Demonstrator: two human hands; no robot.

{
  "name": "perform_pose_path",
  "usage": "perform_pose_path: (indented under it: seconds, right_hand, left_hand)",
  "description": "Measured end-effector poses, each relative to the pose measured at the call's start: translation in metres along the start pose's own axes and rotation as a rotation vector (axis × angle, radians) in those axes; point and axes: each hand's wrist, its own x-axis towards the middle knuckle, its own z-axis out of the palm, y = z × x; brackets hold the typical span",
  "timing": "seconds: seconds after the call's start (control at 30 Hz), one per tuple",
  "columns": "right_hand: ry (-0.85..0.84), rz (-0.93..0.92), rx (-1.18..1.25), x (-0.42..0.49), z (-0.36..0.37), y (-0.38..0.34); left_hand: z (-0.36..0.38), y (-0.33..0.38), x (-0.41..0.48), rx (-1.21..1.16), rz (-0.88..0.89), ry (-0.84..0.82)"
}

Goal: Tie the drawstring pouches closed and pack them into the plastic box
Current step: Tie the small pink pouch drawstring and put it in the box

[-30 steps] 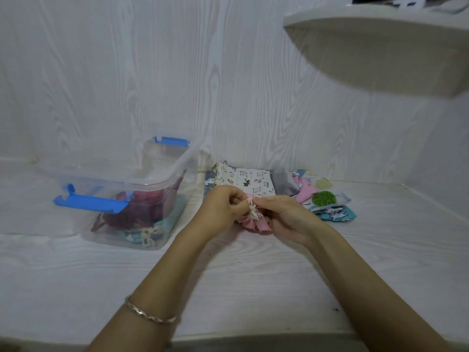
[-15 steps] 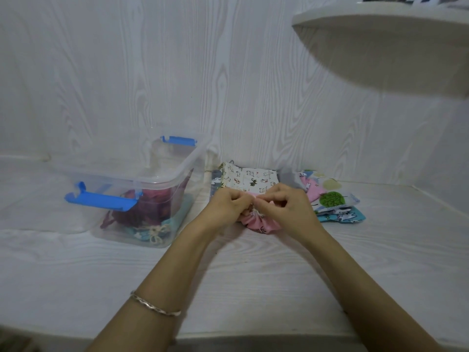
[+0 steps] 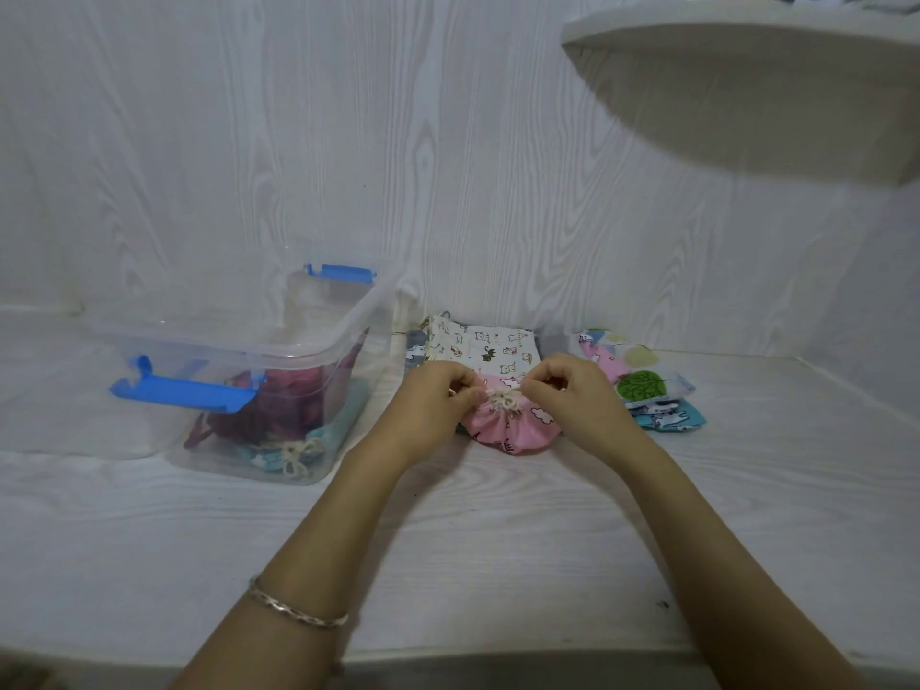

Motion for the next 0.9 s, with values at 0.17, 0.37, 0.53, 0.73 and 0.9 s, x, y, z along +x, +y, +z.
perform_pose_path:
  seconds: [0.17, 0.37, 0.53, 0.73, 0.9]
  right_hand:
    - [-0.103, 0.002, 0.025, -0.003, -0.005, -0.002]
    - [-0.225, -0.040, 0.120, -0.009, 0.007, -0.003]
    - [-0.078, -0.116, 0.219, -0.005, 0.007, -0.003]
    - [0.045, -0.254, 0.270, -0.002, -0.017, -0.047]
    - [0.062, -0.436, 0.244, 0.014, -0.045, -0.116]
  left_hand:
    - [0.002, -0.005, 0.001, -0.028, -0.039, 0.042]
    - [0.004, 0.002, 0.000, -0.305, -0.195, 0.090]
    - [0.000, 0.014, -0.009, -0.665, -0.738, -0.336]
    - [-0.006, 0.047, 0.012, -1.098, -0.611, -0.421]
    - [-0.045, 0.099, 0.026, -1.209, -0.467, -0.269]
